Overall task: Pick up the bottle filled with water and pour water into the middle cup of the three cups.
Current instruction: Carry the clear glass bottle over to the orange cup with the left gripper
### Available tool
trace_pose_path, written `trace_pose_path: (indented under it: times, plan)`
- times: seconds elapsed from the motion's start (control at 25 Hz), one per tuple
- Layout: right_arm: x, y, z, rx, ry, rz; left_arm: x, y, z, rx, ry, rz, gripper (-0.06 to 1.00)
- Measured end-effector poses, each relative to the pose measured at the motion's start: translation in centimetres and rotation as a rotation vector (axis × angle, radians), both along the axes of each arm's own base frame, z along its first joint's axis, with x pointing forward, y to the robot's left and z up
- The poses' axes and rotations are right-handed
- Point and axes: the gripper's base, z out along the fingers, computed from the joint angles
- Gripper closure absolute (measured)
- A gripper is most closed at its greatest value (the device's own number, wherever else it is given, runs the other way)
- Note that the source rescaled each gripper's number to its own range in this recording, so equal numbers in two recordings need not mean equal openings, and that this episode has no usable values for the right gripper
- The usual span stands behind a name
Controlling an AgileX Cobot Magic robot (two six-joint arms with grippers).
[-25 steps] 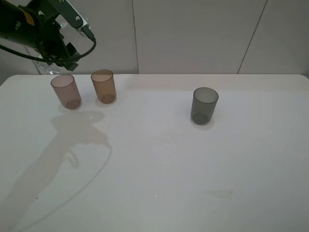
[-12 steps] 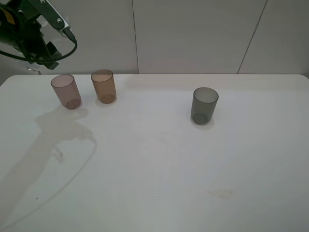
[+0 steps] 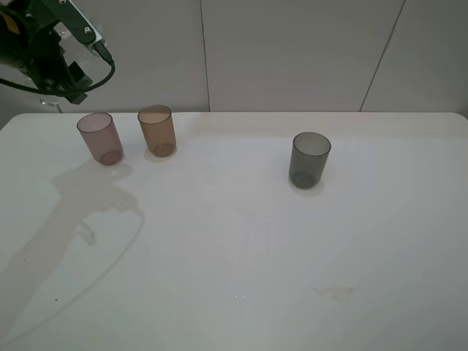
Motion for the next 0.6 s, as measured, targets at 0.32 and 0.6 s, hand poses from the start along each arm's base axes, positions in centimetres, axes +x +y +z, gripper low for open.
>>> trace_pose_path:
  times: [0.32, 0.6]
  plan:
    - [0.0, 0.0, 0.0, 0.0, 0.0, 0.0, 1.4, 0.4, -0.8, 0.102, 0.029, -0.06, 0.93]
    - [0.0, 0.0, 0.0, 0.0, 0.0, 0.0, 4.1, 0.7, -0.5, 0.198, 0.064, -0.103, 0.93]
